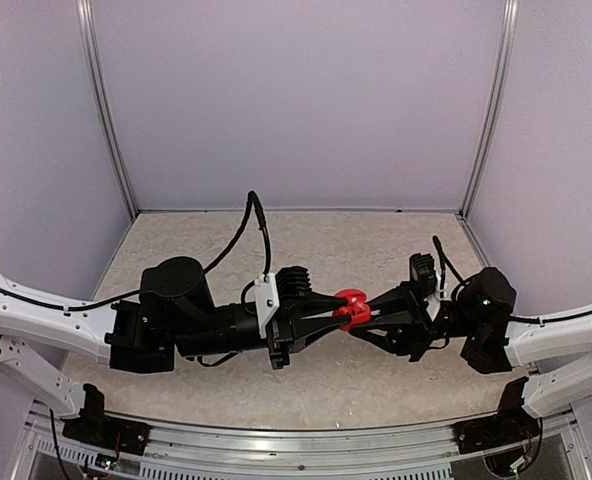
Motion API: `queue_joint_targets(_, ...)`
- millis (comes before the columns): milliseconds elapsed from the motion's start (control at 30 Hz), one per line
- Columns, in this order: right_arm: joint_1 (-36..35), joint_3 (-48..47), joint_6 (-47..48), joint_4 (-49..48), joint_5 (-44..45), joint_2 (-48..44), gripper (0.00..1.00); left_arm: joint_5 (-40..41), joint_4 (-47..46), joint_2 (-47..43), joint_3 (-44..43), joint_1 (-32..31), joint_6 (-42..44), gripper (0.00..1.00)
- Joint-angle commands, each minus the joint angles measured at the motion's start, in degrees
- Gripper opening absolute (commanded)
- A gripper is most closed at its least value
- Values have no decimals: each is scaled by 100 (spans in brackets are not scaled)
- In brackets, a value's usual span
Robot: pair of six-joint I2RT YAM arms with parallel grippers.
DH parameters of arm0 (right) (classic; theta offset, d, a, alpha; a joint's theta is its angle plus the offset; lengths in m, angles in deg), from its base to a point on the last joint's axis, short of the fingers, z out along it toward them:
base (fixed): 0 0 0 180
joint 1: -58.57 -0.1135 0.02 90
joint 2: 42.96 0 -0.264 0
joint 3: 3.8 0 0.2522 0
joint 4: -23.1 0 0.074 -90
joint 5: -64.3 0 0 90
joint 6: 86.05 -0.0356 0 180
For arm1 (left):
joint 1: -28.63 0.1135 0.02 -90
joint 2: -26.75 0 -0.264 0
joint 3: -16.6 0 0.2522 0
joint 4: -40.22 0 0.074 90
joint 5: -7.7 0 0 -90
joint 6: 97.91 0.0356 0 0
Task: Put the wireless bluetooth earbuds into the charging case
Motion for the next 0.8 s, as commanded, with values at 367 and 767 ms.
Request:
queue_joint_targets(367, -63, -80, 206, -209, 44, -166, 0, 491, 307, -153, 124, 138, -165, 35)
queue_joint_targets(767, -63, 123, 649, 401, 1157, -521, 0, 1086, 81, -496, 368, -57, -226, 55)
